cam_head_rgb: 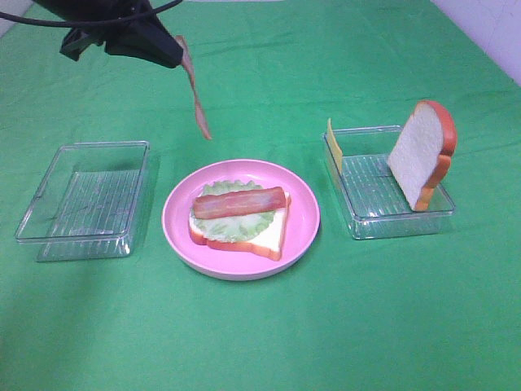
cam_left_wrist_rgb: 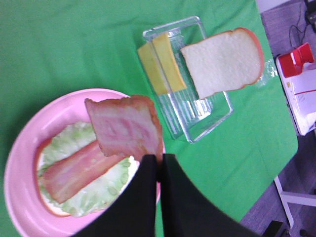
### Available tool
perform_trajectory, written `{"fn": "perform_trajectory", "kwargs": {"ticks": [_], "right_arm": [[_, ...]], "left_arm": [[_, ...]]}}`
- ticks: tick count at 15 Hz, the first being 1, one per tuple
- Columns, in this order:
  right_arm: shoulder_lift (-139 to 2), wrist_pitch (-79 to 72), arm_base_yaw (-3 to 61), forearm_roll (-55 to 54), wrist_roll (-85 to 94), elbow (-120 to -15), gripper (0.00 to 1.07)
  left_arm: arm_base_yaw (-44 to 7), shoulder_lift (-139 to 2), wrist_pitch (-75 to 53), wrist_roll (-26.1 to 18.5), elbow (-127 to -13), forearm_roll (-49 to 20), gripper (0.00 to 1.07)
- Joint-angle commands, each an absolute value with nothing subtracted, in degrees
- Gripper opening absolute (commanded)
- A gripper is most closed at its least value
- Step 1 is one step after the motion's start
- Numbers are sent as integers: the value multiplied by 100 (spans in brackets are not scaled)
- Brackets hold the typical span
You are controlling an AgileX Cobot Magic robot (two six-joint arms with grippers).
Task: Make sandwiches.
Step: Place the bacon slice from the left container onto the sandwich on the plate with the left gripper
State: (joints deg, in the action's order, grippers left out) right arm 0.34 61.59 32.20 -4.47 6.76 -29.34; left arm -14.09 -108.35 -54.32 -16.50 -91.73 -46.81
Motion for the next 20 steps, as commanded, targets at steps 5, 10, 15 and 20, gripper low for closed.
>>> {"fn": "perform_trajectory", "kwargs": {"ticks": [5,10,15,20], "right_arm": [[109,6096,3209,-418,705,-2899,76],[109,6096,3209,-418,705,-2899,76],[109,6096,3209,-418,705,-2899,76],[109,6096,3209,-418,705,-2899,76]], "left_arm": [[-2504,-11625,-5237,-1908,-9190,-5031,0],[-2538,-11992,-5260,-1862,-9190,-4160,0],[-2538,-11992,-5386,-1696,-9190,-3610,0],[-2538,-11992,-5363,-888,-9190,-2762,44]]}}
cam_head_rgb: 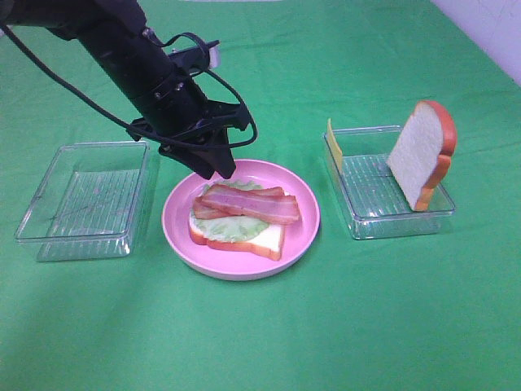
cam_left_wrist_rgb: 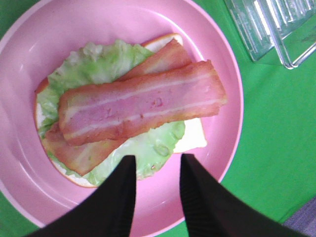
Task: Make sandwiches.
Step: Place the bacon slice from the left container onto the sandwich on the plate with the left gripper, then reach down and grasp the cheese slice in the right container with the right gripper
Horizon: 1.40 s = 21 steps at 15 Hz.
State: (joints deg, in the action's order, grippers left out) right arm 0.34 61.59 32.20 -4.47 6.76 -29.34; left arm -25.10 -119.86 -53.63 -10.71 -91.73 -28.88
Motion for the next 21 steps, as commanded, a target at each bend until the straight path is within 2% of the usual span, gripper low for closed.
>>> {"fn": "perform_trajectory", "kwargs": {"ticks": [1,5,6,8,9,10,11,14,17,21], "right_arm": [[109,6096,3209,-418,705,-2899,76],[109,6096,3209,-418,705,-2899,76],[109,6096,3209,-430,705,-2899,76],[109,6096,3209,-430,705,-2899,76],[109,6096,3209,-430,705,-2899,76],[109,6096,3209,-430,705,-2899,76],[109,6096,3209,-430,705,-2899,76],[109,6096,3209,-430,705,-2899,76],[109,6096,3209,-435,705,-2899,76],[109,6096,3209,-441,705,-2899,76]], "left_arm": [[-2538,-11992,-5363,-888,-9190,-2762,44],[-2538,-11895,-5363,-733,-9196,-2550,54],[-2538,-11688,-5346,-567,-9196,-2240,59],[-2538,-11310,-5426,-195,-9196,-1409,64],[-2538,-11310,-5426,-195,-9196,-1409,64],[-2538,-10915,-5609,92,-9196,-733,64],[-2538,-10617,-5758,235,-9196,-390,64],[-2538,-9660,-6635,430,-9196,309,64],[-2538,-9041,-7380,435,-9185,332,64],[-2538,-8388,-7380,447,-9185,212,64]]}}
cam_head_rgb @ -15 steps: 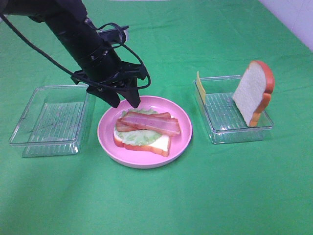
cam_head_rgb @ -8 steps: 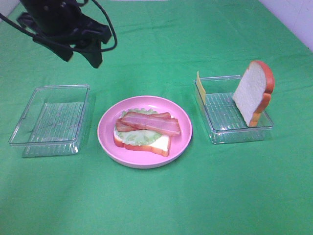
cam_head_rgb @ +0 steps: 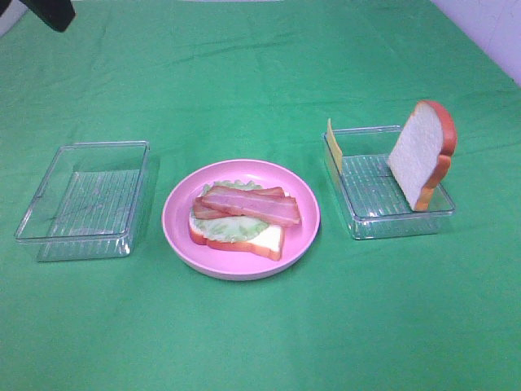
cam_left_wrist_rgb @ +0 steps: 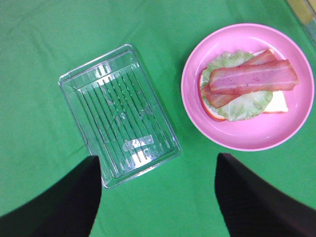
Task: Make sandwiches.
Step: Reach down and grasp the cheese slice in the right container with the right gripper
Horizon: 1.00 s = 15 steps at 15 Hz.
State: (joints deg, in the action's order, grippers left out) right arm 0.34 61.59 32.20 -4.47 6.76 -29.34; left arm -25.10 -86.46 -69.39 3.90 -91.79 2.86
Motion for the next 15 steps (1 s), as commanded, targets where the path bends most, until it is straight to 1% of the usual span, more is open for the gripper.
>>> {"fn": "perform_trajectory", "kwargs": {"ticks": [1,3,5,6,9,10,12,14,15], "right_arm": [[109,6096,3209,-441,705,-2899,76],[109,6096,3209,-441,705,-2899,76],[109,6096,3209,-441,705,-2899,76],[109,6096,3209,-441,705,-2899,76],[109,6096,3209,-441,705,-2899,76],[109,6096,3209,-441,705,-2899,76],[109,6096,3209,-441,705,-2899,76],[109,6096,3209,-441,705,-2899,76],[109,6096,3209,-441,705,-2899,76]], "left_arm": [[-2538,-8062,-7380,447,-9179,126,64],[-2538,-7454,-7374,447,-8898,46,64],[-2538,-6623,-7374,447,-8027,0,64],[-2538,-6623,-7374,447,-8027,0,64],[-2538,-5626,-7374,435,-6904,0,64],[-2538,-5105,-7351,430,-6411,0,64],[-2538,-4349,-7242,338,-5701,0,64],[-2538,-3123,-7019,332,-4652,57,64],[-2538,-2916,-6984,332,-4492,63,64]]}}
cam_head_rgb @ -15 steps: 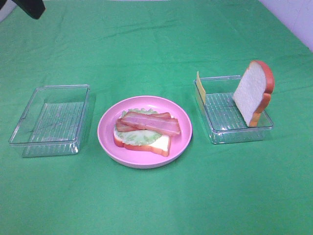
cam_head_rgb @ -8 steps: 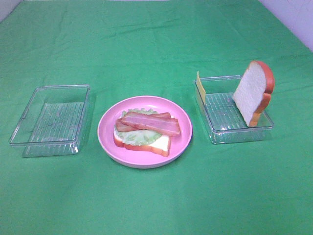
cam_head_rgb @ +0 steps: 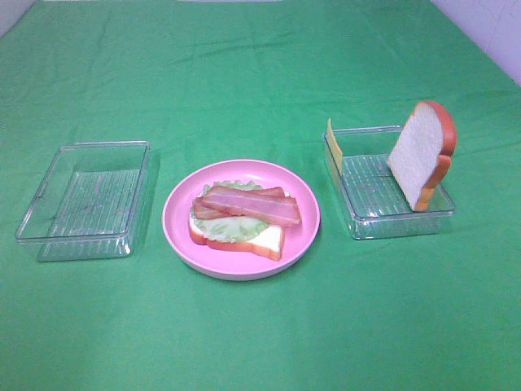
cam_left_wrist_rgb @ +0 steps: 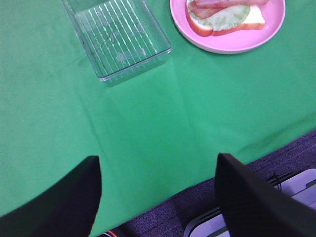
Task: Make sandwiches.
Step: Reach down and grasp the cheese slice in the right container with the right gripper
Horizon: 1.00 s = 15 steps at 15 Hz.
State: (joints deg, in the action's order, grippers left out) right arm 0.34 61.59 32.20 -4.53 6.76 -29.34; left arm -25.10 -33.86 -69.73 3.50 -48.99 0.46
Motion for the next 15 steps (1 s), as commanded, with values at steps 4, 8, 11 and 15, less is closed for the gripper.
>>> {"fn": "perform_trajectory", "kwargs": {"ticks": [4,8,11,15], "right_arm": [[109,6091,3209,-435,705,-2899,76],[-120,5621,3209,-332,183,-3042,74],[-1026,4612,3209,63,-745,-3048,70],[-3959,3346,3209,464,-1828,-3306,62]], "left_arm": [[-2538,-1599,-6790,304,-3552,86,64],[-2538,-29,-6572,332,-3117,97,64],[-2538,132,-6486,332,-3094,138,64],[-2538,132,-5999,321,-2865,132,64]]}}
